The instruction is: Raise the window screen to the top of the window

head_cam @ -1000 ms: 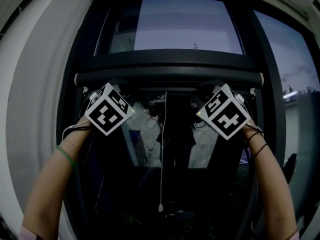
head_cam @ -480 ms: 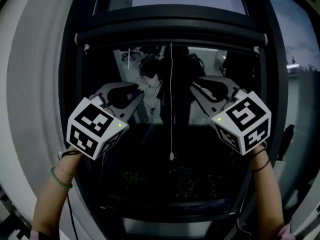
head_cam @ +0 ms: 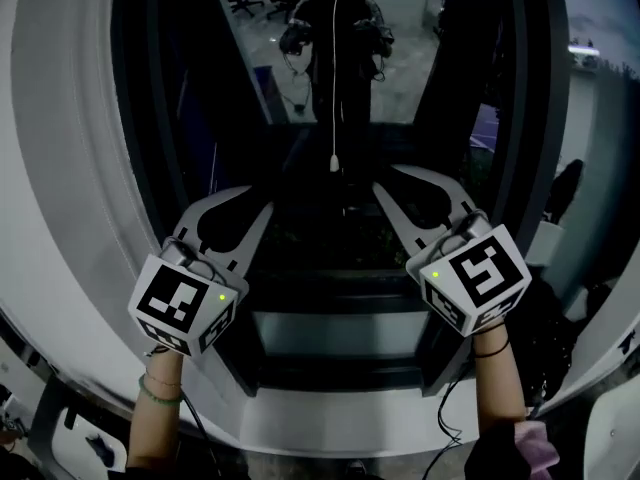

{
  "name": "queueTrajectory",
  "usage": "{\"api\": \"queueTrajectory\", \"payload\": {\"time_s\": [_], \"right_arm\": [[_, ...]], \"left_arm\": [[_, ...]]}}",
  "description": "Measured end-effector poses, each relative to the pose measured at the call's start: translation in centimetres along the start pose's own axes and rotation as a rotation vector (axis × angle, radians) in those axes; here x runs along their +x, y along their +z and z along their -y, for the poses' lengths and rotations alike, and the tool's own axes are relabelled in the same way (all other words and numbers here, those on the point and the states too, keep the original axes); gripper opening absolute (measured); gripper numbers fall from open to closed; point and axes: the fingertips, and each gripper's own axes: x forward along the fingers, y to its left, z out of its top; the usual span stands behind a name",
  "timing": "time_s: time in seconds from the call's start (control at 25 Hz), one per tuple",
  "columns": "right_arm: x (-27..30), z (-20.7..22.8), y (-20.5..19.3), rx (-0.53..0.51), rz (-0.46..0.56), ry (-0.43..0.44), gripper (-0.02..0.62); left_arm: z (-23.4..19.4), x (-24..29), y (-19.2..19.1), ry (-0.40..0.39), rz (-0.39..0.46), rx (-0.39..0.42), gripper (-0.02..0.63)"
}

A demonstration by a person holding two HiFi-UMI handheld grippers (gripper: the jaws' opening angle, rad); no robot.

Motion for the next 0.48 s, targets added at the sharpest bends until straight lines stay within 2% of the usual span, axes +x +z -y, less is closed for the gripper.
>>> {"api": "queueTrajectory", "payload": {"time_s": [0.12,0.24,0.4,0.48], "right_arm": [[-4.3,-4.6,-3.2,0.108,-0.05,-0.021,0.051],[-7.8,-8.8,-5.9,0.17,-0.11,-0.04,0.049],[-12.7,-14.2,-9.0,0.254,-0.215,-0.056,0.049],[-14.9,-16.2,-10.0,0.292,-0.228,-0.065,0.049]], "left_arm": [[4.0,-3.7,-4.5,-0.008,-0.06,-0.084,0.057],[8.1,-6.4,-8.0,-0.026,-0.112,-0.159,0.057],[14.4,-9.8,-11.7,-0.063,-0.18,-0.258,0.057],[17.7,-11.1,-12.8,-0.085,-0.213,-0.306,0.057]]}}
